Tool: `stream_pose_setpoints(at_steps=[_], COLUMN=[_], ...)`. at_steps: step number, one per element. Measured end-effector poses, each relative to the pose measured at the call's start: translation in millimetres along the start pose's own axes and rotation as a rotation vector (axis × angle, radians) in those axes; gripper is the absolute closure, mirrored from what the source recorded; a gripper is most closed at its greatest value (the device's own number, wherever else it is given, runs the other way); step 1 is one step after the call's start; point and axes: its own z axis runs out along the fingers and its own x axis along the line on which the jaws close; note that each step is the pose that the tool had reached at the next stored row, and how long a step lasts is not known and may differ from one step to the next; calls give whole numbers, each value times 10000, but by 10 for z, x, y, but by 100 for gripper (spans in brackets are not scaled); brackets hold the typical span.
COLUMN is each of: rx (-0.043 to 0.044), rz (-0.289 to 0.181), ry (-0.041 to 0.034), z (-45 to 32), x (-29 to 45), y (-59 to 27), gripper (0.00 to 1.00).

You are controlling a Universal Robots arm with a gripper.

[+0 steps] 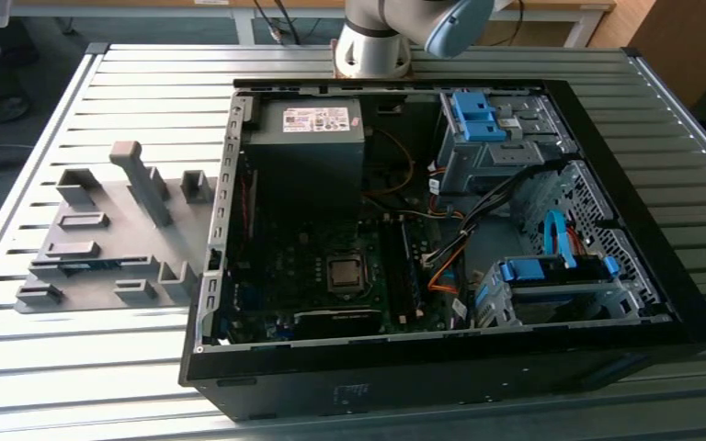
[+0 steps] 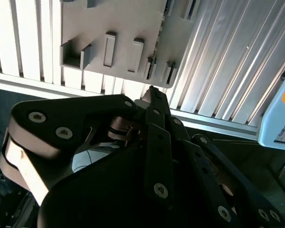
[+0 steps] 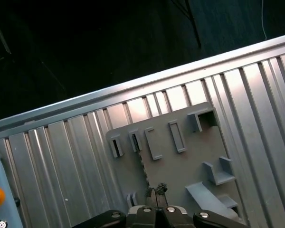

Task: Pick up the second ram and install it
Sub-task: 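Pick up the second ram and move it above second insertion slot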

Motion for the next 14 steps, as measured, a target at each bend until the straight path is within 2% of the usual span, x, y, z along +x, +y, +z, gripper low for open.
stream_pose_setpoints(at_steps=[8, 14], rx=[6, 6], rz=[-971, -1031], ry=[29, 34], z=[7, 7], x=[3, 4], y=[0, 0], gripper=[89, 89])
